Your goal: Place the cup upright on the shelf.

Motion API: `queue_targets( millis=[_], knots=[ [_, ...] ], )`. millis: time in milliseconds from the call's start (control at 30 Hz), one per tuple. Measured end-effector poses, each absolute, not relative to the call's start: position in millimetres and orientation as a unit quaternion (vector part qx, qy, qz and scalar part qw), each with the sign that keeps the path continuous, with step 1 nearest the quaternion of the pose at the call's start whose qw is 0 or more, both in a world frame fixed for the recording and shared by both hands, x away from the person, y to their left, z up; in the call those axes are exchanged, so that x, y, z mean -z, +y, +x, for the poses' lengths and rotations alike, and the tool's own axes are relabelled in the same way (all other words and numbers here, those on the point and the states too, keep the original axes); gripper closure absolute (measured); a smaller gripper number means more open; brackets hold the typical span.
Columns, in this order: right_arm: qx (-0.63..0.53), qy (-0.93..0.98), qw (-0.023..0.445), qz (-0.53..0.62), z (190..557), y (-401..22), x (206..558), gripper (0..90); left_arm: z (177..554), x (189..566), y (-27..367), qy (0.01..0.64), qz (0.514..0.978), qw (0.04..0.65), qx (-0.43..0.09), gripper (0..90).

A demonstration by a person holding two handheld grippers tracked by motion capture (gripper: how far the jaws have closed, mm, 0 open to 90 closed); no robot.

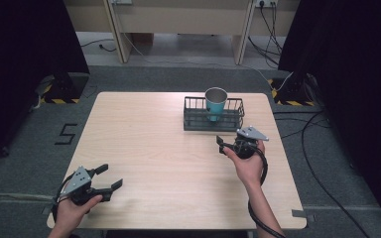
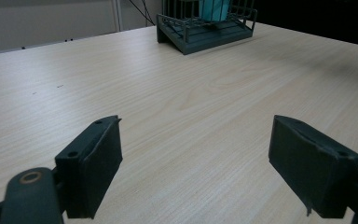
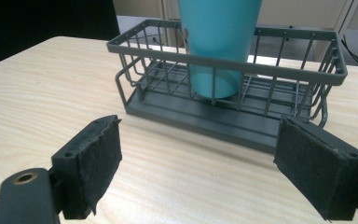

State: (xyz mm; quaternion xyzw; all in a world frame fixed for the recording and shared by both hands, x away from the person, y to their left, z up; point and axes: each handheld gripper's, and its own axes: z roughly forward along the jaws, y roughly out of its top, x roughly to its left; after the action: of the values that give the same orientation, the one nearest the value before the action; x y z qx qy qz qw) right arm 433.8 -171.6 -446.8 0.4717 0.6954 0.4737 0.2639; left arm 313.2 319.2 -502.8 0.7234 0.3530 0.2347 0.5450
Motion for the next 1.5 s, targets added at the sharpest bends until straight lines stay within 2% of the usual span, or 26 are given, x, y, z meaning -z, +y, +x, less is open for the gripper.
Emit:
queue_targets(
  millis=[433, 900, 1500],
  knots=[
    [-0.473, 0.693, 0.267, 0.475, 409, -184, 456, 15.6, 313, 503, 319, 0.354, 0.723, 0.545, -0.235, 16.6],
    [-0.469, 0.686, 0.259, 0.492, 382, -199, 483, 15.7, 313, 503, 319, 0.354, 0.724, 0.543, -0.235, 16.6],
    [-0.483, 0.68, 0.259, 0.487, 373, -198, 499, 15.7, 313, 503, 319, 0.354, 0.724, 0.544, -0.236, 16.6]
  ],
)
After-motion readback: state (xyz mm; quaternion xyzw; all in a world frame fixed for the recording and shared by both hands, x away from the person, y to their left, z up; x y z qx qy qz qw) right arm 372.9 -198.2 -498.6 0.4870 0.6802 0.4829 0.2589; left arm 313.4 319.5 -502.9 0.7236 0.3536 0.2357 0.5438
